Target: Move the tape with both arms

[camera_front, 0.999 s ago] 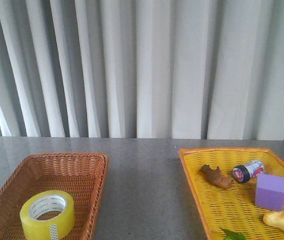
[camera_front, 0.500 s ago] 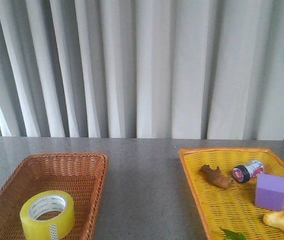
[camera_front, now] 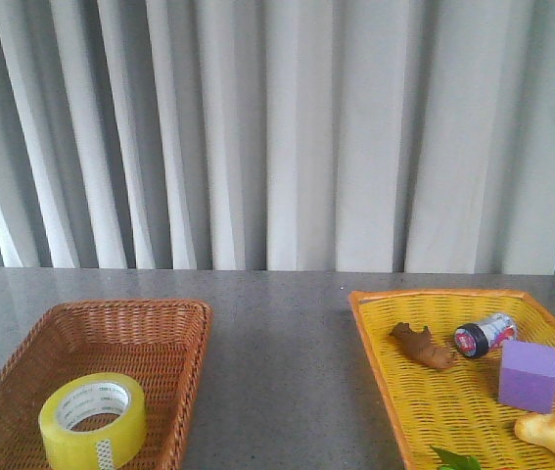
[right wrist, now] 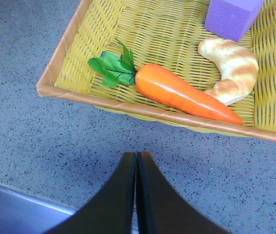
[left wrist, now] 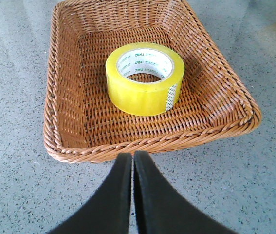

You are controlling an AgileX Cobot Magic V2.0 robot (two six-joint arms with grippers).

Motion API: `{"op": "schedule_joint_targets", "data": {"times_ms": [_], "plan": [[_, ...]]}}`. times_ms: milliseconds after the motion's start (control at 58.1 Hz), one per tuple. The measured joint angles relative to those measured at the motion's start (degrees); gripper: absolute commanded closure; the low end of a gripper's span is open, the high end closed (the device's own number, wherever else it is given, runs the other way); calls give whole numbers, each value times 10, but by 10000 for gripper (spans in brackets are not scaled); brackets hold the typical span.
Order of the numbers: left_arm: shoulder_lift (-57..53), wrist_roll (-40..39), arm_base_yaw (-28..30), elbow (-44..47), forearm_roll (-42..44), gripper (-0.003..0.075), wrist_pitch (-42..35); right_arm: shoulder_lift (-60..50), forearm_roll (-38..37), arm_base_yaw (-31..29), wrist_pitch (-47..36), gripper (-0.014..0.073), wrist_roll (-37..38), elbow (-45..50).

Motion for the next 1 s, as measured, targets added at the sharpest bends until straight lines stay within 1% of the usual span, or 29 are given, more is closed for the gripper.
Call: {"op": "schedule_joint_targets", "data": {"times_ms": [224,344,517,672,810,861,999], "plan": [[-7,0,0,2,0,727,-3,0,0,0,0,602,0,0],[-50,0,0,32,9,727,-28,0,0,0,1,602,0,0],[-156,0,0,135,25,727,-120,0,0,0,1,602,0,0],[-248,0,0,240,32,727,-237,0,0,0,1,602,0,0],[-306,0,1,324,29,727,-338,0,0,0,1,602,0,0],[-321,1,5,341,19,727,-353,0,0,0,1,602,0,0],[-352,22,23,346,-18,727,-355,0,0,0,1,602,0,0]]}}
